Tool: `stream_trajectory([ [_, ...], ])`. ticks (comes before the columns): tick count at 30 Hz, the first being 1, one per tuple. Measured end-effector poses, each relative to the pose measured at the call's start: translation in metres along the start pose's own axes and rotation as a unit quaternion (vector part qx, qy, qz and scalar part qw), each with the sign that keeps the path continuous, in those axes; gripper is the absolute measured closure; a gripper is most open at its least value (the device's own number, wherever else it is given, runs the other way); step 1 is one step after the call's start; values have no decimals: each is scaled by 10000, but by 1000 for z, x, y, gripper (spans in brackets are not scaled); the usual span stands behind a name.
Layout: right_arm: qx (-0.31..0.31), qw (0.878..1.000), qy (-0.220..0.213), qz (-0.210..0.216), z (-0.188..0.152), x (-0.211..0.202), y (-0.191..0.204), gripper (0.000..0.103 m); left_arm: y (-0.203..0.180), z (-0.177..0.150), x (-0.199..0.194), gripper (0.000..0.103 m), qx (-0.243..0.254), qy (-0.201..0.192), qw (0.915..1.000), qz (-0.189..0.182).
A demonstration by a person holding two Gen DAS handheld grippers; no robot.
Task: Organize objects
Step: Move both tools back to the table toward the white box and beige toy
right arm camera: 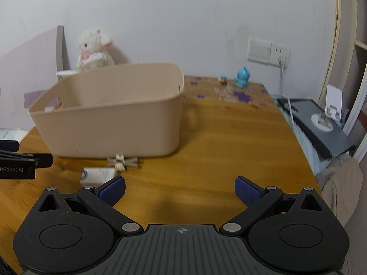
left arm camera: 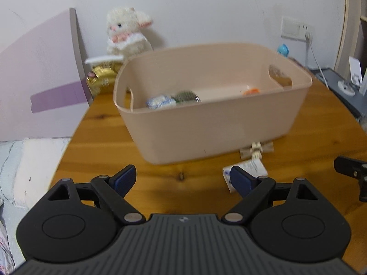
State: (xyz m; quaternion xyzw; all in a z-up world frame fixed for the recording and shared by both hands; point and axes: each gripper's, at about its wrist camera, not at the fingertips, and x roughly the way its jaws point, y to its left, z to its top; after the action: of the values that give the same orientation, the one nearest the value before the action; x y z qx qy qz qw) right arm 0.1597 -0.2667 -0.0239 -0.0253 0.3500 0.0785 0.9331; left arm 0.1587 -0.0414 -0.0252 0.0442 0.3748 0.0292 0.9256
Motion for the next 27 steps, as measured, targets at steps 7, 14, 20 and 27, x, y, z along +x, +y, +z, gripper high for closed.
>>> stream_trajectory([
  [7,38,9996,275,-89,-12,19,-9,0,-17,-15,21,13,60,384,9991,-192],
  [14,97,9987,475,-143,-19,41,-15,0,-30,-18,40,13,-108,684,9960,-564],
  [20,-19,9984,532,-198,-22,51,-13,0,-38,-14,61,13,-393,852,9924,-801],
  [27,-34,9978,629,-212,-22,64,-14,0,-55,-6,76,10,-375,831,9934,-690],
])
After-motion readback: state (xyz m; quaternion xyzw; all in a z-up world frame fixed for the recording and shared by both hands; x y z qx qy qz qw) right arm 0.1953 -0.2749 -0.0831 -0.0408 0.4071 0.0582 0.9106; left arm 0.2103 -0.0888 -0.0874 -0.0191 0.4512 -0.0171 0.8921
